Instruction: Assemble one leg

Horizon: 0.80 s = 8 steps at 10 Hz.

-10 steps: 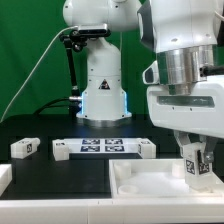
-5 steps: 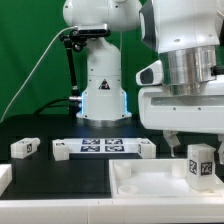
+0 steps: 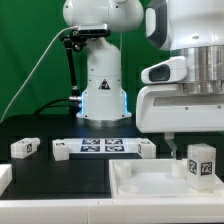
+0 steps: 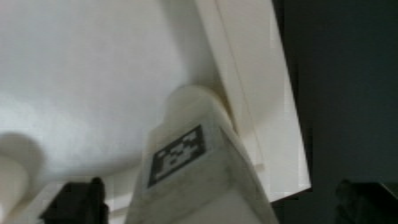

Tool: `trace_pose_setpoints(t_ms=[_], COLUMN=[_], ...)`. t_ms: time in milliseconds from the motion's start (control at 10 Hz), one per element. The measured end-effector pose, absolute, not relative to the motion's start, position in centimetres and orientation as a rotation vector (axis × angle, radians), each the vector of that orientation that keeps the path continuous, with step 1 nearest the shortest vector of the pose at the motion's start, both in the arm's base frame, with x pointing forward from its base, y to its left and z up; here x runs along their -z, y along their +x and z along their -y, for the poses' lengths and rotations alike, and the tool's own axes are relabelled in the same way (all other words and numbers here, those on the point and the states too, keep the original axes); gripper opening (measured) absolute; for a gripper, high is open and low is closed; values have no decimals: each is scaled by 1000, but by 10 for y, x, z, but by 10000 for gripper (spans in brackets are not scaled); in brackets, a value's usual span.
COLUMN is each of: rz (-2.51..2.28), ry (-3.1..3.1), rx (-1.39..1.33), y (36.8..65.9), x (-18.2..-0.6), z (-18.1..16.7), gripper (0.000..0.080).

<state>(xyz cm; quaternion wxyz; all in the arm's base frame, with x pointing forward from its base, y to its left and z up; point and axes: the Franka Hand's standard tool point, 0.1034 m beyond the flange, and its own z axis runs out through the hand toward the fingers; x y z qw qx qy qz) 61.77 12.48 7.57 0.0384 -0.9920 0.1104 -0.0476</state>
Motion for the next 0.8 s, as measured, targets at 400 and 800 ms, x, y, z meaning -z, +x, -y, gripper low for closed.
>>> trace_pose_setpoints(t_ms=[400, 800], rz=[43, 6], ry=[-3073, -3070], rx=[170, 168], y=[616, 616], x=[-72, -72], z=[-116, -117], gripper=[404, 290])
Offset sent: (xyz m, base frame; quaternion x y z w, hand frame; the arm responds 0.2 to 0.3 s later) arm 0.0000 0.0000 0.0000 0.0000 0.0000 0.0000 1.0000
